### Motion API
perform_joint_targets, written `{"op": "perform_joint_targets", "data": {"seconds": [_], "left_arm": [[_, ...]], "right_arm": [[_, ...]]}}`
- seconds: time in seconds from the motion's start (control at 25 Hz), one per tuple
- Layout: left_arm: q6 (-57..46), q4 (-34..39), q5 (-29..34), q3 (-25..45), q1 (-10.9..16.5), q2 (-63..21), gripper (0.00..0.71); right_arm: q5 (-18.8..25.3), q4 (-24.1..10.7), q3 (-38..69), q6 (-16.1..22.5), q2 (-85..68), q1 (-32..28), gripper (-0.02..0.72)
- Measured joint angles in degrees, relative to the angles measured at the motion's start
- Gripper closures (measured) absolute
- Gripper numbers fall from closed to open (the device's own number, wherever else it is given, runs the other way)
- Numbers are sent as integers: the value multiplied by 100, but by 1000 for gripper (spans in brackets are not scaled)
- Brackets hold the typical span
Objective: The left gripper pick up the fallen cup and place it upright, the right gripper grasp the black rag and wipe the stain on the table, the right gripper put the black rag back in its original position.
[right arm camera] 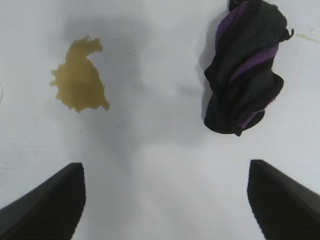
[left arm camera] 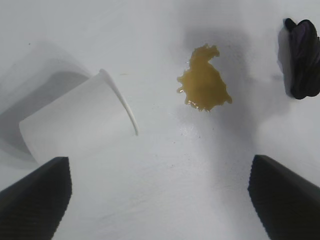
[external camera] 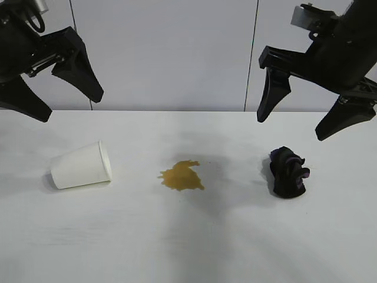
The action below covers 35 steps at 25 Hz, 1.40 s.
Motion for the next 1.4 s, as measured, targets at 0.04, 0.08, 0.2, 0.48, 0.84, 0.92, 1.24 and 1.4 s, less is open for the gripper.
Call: {"op": "perform_joint_targets", "data": {"seconds": [0.04,0.08,0.2,0.48,0.84,0.92,1.24,1.4], "left_arm": [[0,0,0,0,0,0,17],[0,0,0,0,0,0,17],[0,0,0,0,0,0,17],[0,0,0,0,0,0,17],[0,0,0,0,0,0,17],[0,5,-21,-5,0,0,17],[1937,984,489,-347,-425,42,17],[2245,2073,333,-357,-1006,247,17]], "right_arm": [[0,0,0,0,0,0,93],[0,0,0,0,0,0,93],[0,0,0,0,0,0,93],[0,0,0,0,0,0,93],[0,5,0,0,0,0,93],[0,5,0,0,0,0,93],[7,9,0,0,0,0,93],[7,9,0,0,0,0,93]]}}
